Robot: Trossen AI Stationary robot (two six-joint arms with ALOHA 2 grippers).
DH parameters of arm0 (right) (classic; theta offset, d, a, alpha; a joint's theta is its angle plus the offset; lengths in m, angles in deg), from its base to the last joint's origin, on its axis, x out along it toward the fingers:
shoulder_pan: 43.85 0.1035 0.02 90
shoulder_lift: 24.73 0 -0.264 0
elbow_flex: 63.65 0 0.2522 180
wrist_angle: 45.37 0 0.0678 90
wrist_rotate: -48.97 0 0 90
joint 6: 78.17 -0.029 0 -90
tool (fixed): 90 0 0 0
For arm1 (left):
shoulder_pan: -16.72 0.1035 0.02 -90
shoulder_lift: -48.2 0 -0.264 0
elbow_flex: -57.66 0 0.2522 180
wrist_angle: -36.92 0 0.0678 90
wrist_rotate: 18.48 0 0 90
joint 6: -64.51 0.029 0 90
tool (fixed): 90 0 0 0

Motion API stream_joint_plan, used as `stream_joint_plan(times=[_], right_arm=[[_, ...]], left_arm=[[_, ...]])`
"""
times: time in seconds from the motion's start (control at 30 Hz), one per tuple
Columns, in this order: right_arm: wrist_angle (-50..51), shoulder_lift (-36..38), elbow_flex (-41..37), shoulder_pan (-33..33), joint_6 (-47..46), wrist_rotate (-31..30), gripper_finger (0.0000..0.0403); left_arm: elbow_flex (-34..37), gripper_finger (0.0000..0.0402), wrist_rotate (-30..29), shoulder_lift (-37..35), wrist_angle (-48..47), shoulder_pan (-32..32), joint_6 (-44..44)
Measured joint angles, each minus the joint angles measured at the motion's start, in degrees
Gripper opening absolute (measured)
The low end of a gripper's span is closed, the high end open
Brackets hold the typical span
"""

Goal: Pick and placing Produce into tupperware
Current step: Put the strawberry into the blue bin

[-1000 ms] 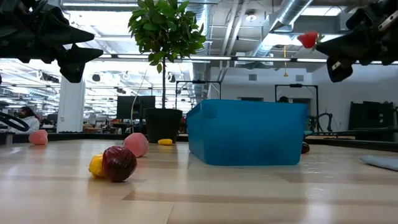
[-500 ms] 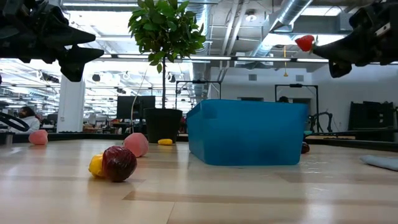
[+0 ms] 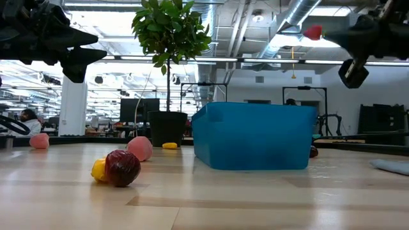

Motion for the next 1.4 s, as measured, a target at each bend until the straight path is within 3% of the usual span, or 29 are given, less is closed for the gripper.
stream_joint_plan(times=[0.3,0.5,0.63,1.13,1.4], right_arm=[[-10.2,0.0,0.1,0.0,-23.9,-1.7,0.0020],[-9.2,0.0,0.1,0.8,-25.7,-3.0,0.0020],[-7.6,0.0,0.1,0.8,-16.4,-2.1,0.0020],[-0.7,-0.6,0.1,0.8,37.4,-0.4,0.0020],[-0.5,-5.0,0.1,0.7,53.6,-13.2,0.0021]], left_arm=[[0.0,0.0180,0.0,0.0,0.0,0.0,-1.0],[0.0,0.0180,0.0,0.0,0.0,0.0,-4.4],[0.0,0.0180,0.0,0.0,0.0,0.0,-4.4],[0.0,0.0180,-0.4,0.0,0.0,0.0,-3.2],[0.0,0.0180,-3.3,0.0,0.5,0.0,-1.0]])
